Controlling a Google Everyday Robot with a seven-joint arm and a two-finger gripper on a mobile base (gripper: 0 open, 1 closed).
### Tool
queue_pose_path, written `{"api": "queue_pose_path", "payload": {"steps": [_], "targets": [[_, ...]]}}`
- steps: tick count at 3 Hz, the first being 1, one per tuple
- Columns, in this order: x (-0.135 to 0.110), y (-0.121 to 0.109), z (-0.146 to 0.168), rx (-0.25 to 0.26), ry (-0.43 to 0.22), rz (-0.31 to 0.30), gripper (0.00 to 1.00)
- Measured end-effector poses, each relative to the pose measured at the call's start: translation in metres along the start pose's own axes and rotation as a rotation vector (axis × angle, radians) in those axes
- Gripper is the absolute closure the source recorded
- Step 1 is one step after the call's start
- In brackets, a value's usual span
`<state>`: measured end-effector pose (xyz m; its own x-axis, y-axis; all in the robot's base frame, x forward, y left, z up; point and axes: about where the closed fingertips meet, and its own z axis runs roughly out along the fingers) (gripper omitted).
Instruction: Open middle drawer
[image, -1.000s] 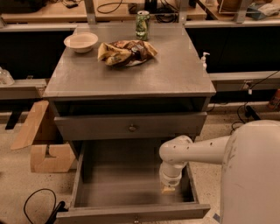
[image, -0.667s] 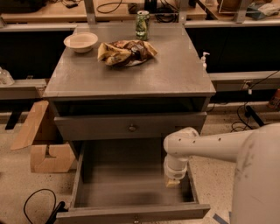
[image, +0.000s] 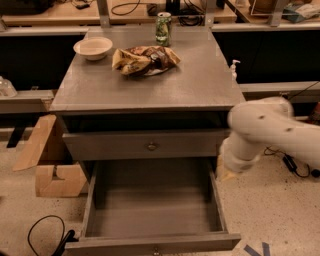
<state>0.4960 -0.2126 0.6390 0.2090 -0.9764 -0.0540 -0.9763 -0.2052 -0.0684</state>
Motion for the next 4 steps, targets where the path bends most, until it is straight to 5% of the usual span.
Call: {"api": "queue_pose_path", "payload": {"steps": [1,2,3,4], "targets": [[0.035,0.017,-0.113,0.152,0.011,0.046,1.00],[0.043,0.038,-0.177,0.237,0.023,0.066,1.00],[0.044,0.072,-0.222,0.308,0.007,0.060,0.86],[0.042,0.080,-0.230,0.324,-0.007,0.031,0.62]]}}
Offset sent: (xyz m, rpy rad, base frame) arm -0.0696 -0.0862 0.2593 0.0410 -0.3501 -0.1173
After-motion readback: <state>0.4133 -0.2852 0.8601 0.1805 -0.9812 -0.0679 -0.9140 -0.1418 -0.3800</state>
